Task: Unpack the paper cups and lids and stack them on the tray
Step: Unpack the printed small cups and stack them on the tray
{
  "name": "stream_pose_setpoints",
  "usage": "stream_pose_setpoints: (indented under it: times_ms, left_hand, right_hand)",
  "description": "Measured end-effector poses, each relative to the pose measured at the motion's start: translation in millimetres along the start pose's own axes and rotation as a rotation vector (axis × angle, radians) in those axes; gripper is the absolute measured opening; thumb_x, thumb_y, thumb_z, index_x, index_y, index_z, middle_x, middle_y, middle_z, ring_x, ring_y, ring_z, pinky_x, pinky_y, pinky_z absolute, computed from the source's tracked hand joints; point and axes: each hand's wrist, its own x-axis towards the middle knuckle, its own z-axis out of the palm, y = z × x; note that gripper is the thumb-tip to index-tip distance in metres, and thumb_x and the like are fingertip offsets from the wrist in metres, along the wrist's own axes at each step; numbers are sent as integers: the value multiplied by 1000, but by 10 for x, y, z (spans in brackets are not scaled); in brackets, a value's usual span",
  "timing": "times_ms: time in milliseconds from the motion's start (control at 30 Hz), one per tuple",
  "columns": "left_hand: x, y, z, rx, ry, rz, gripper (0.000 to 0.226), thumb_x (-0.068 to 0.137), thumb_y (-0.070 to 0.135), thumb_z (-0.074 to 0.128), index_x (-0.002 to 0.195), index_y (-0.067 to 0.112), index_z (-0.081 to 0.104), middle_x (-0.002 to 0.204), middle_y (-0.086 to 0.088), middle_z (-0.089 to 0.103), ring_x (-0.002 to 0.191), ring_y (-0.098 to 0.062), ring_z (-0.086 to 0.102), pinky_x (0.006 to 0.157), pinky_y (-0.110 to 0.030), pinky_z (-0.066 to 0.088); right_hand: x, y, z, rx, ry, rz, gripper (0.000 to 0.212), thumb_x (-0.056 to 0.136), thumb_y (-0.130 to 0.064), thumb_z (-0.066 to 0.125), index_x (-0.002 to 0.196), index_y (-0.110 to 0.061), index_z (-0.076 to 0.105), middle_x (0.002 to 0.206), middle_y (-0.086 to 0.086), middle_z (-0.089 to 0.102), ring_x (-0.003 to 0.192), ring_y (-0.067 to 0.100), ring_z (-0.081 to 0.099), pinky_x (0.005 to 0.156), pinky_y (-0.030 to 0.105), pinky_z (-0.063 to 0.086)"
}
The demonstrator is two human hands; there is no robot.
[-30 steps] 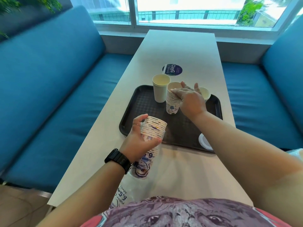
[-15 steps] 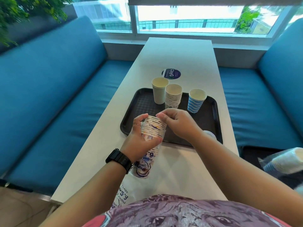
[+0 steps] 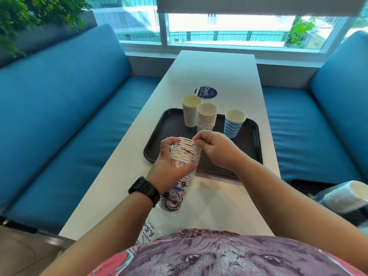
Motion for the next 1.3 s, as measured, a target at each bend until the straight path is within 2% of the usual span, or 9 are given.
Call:
stream_pose_setpoints:
  times_ms: [133, 267, 467, 600, 733, 833, 933, 1133, 1300]
  left_hand:
    - [12, 23, 12, 2, -21, 9, 75, 80, 19, 79, 123, 42, 23, 117, 13, 51, 101, -1, 60, 85, -26, 53]
    - [14, 30, 17, 1, -36, 7, 75, 81, 18, 79, 123, 41, 22, 115, 14, 52, 98, 0, 60, 82, -20, 52]
    - [13, 2, 31, 32, -67, 10, 76, 82, 19, 78, 123, 44, 20, 118, 10, 49, 100, -1, 59, 83, -21, 52]
    - [49, -50, 14, 12, -62, -13, 77, 81, 18, 79, 126, 42, 22, 122, 6, 51, 101, 0, 60, 88, -26, 54]
    - [103, -153, -6, -9, -56, -48, 82, 79, 21, 81, 128, 48, 21, 129, 0, 52, 109, -10, 62, 93, -32, 55]
    - [131, -195, 3, -19, -66, -66, 84, 79, 23, 81, 127, 54, 20, 132, 0, 51, 111, -14, 61, 95, -32, 54]
    - [158, -241, 22, -34, -71, -79, 84, 79, 22, 81, 128, 54, 20, 133, -1, 52, 113, -15, 62, 98, -34, 53]
    - [217, -293, 30, -50, -77, -105, 85, 78, 25, 81, 126, 58, 20, 133, -1, 52, 114, -17, 61, 98, -38, 54]
    - [249, -342, 17, -66, -85, -119, 85, 77, 25, 81, 126, 59, 21, 134, -2, 52, 113, -19, 62, 98, -37, 53]
  right_hand:
    - [-7, -37, -14, -121, 21, -29, 12, 101, -25, 47, 100, -24, 59, 86, -18, 55, 78, 2, 53, 67, 17, 43]
    - [30, -47, -32, -112, 22, -29, 9, 98, -26, 50, 97, -25, 59, 85, -14, 60, 74, 6, 56, 63, 21, 46]
    - [135, 7, -76, 17, 27, -22, 9, 87, -29, 70, 85, -31, 61, 78, -5, 63, 69, 10, 55, 69, 30, 49]
    - [264, -3, -188, 50, 57, -32, 9, 90, -19, 67, 88, -27, 64, 86, -8, 67, 80, 7, 62, 78, 31, 54]
    - [486, 47, -430, -61, 257, -33, 12, 91, -21, 65, 88, -32, 65, 83, -17, 63, 75, -1, 55, 66, 17, 41]
    - [667, 112, -590, -148, 420, -61, 10, 90, -19, 65, 94, -26, 71, 93, -7, 68, 89, 13, 61, 78, 28, 48]
    - [839, 171, -684, -282, 502, -87, 16, 89, -16, 63, 102, -15, 73, 104, 4, 71, 102, 23, 60, 89, 34, 45]
    - [1043, 399, -588, -560, 359, -123, 18, 87, -18, 64, 102, -14, 74, 104, 9, 72, 101, 32, 60, 91, 37, 40]
    - [1052, 565, -482, -595, 213, -55, 21, 92, -13, 58, 107, -14, 72, 110, 11, 70, 105, 33, 59, 90, 34, 40]
